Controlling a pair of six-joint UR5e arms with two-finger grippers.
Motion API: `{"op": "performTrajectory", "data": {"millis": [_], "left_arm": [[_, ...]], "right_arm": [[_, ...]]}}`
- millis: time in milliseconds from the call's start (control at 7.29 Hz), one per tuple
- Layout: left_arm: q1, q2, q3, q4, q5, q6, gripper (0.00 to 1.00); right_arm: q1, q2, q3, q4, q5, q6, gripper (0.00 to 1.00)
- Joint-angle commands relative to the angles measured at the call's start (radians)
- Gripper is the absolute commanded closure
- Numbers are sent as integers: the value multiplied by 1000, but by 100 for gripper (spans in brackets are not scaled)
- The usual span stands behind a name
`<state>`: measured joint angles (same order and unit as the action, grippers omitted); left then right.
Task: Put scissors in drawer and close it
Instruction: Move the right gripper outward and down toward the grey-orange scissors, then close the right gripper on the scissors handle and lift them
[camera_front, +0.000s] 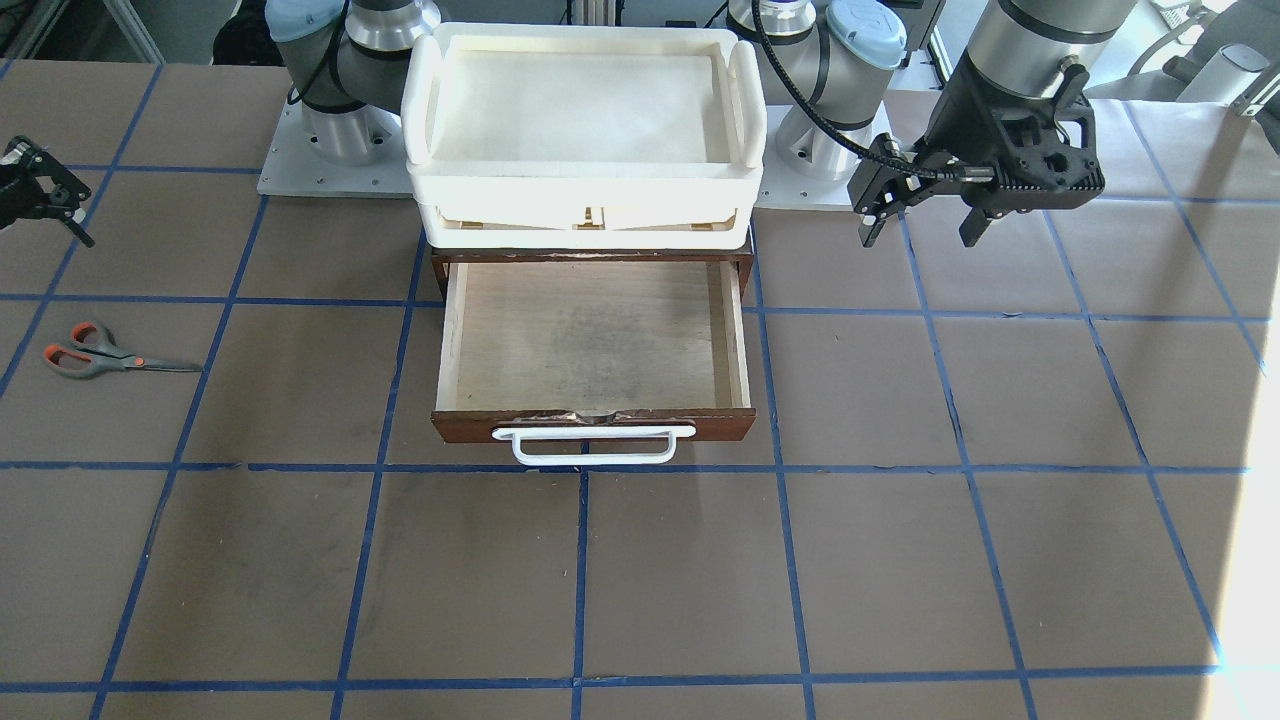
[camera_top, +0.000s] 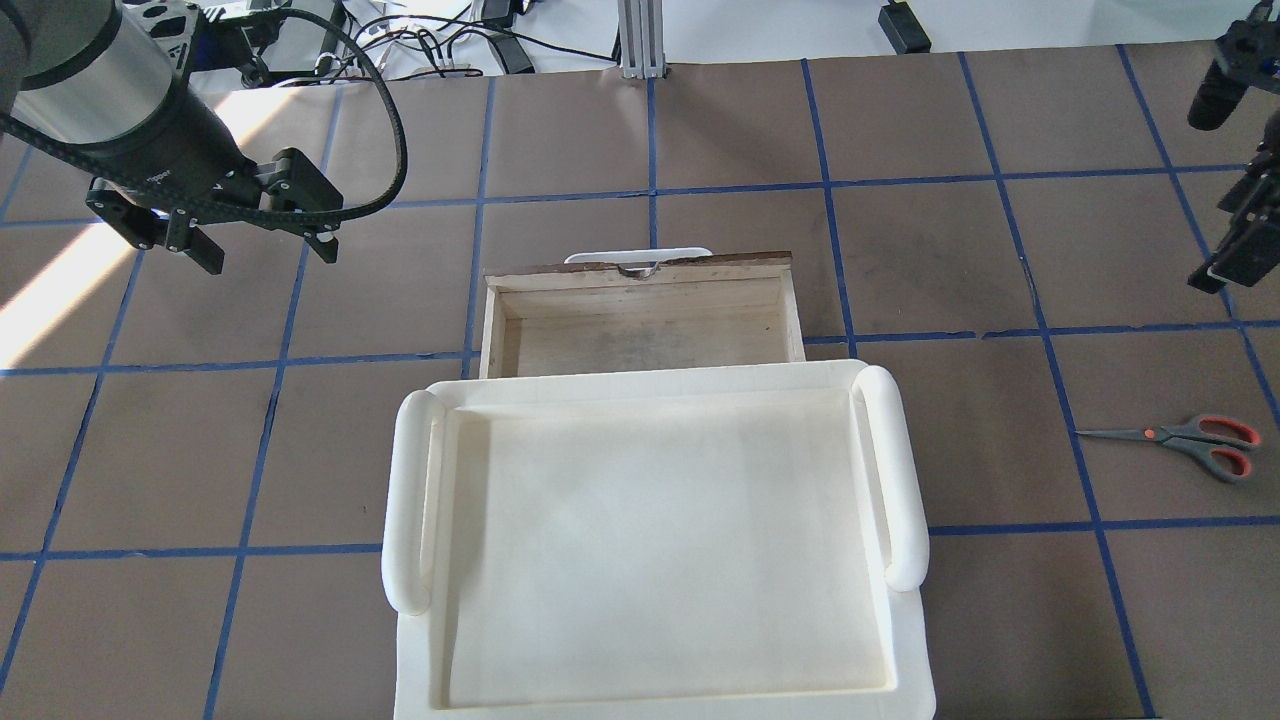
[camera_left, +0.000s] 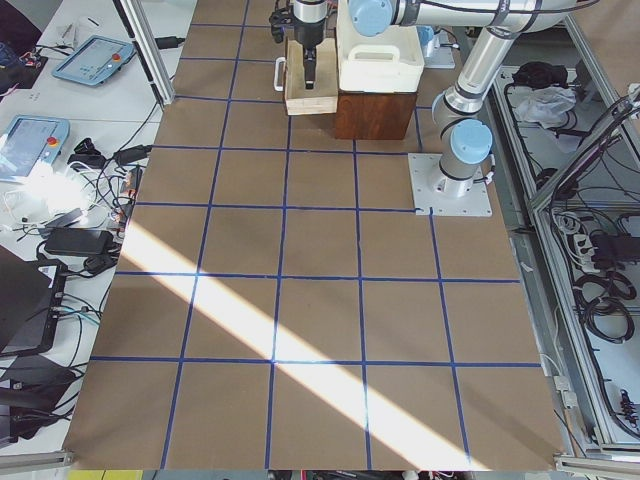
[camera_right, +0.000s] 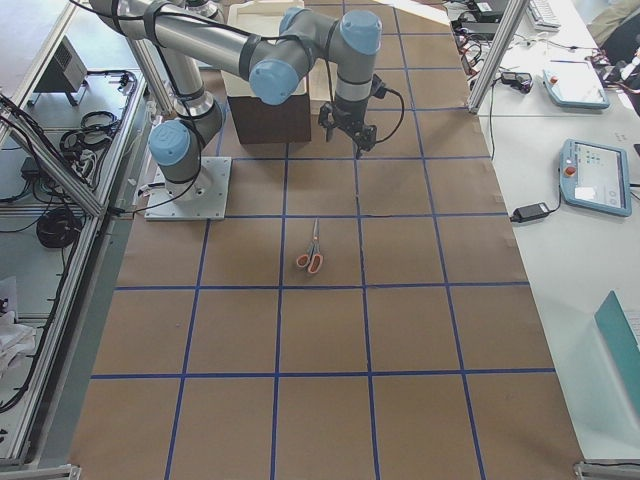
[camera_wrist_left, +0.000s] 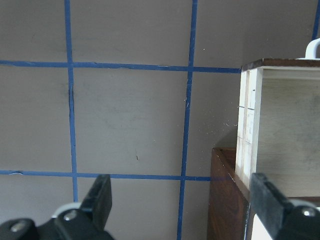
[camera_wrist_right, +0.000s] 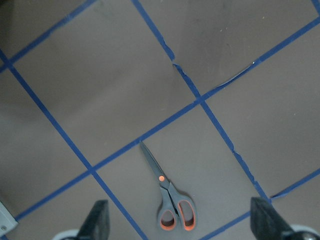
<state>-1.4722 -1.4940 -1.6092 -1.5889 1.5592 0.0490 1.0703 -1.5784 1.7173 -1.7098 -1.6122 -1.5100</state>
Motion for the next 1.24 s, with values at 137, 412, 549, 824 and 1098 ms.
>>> {"op": "performTrajectory", "data": {"millis": [137,412,549,824,1098], "left_arm": [[1,1,0,0,1,0,0],[3,1,0,0,1,0,0],[3,1,0,0,-1,0,0],[3,1,0,0,-1,0,0],[3,1,0,0,-1,0,0]], "right_arm": [[-217,20,277,-376,26,-423,2],[-253,105,360,-465,90,-542,2],[-254,157,366,-543,89,-577,2],[-254,222,392,-585,77,-633,1],[-254,230,461,-698,57,-635,1]]}}
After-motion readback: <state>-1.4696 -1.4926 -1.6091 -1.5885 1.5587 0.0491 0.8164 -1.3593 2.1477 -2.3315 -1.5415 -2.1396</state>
